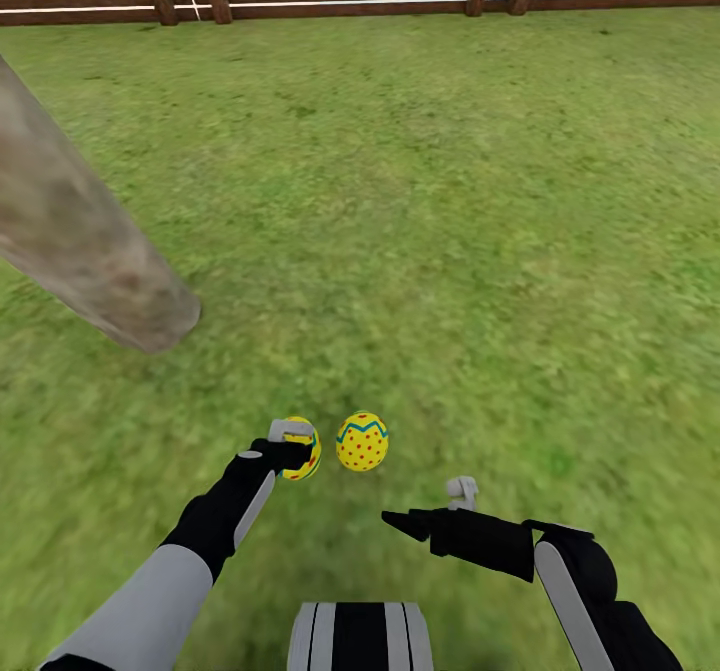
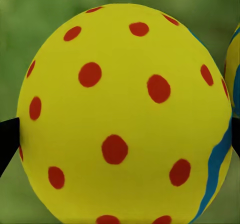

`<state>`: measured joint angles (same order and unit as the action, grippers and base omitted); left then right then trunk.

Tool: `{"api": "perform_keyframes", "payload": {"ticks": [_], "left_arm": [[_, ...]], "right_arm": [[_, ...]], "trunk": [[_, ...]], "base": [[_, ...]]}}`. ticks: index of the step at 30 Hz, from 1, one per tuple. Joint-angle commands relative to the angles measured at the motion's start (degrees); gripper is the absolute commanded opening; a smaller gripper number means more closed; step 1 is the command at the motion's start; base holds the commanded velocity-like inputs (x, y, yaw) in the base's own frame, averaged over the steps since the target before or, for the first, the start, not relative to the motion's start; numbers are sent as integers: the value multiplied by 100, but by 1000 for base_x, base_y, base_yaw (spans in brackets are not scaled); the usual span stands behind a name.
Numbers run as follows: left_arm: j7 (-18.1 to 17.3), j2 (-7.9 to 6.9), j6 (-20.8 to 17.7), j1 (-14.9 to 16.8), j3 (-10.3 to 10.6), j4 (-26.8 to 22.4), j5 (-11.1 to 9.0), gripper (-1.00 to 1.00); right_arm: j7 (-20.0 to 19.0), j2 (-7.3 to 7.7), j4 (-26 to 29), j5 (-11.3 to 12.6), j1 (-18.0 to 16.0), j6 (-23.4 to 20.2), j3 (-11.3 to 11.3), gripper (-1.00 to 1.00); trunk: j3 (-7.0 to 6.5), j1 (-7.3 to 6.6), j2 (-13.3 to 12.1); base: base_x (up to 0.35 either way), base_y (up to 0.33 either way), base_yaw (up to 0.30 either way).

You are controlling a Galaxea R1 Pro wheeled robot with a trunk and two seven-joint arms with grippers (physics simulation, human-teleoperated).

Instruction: Take the three Easter eggs out of the wicker basket on the lawn in the garden, then place them on the lawn next to a single tree (choose any tree) so that all three eggs are next to the same tree and none are left in the basket.

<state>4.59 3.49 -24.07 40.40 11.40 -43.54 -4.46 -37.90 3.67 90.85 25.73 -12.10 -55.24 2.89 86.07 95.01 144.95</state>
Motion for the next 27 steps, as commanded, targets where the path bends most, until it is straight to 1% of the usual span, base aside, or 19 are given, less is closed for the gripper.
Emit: {"api": "perform_keyframes", "payload": {"ticks": [1, 6, 15, 18, 27], "left_arm": [[51, -4, -28, 1, 25, -10, -46, -100], [51, -6, -28, 0, 23, -13, -46, -100], [51, -4, -26, -5, 24, -78, -46, -100], [51, 1, -24, -5, 21, -77, -46, -100], [51, 1, -27, -5, 20, -80, -46, -100]], "right_arm": [[-16, 3, 3, -7, -3, -22, 1, 100], [-16, 3, 3, -7, -3, -22, 1, 100], [-16, 3, 3, -7, -3, -22, 1, 100], [-16, 3, 3, -7, -3, -22, 1, 100], [-14, 8, 3, -7, -3, -22, 1, 100]], "trunk": [[3, -1, 1], [114, 12, 8], [114, 12, 8], [181, 20, 12], [181, 20, 12]], "base": [[0, 0, 0], [0, 0, 0], [0, 0, 0], [0, 0, 0], [0, 0, 0]]}}
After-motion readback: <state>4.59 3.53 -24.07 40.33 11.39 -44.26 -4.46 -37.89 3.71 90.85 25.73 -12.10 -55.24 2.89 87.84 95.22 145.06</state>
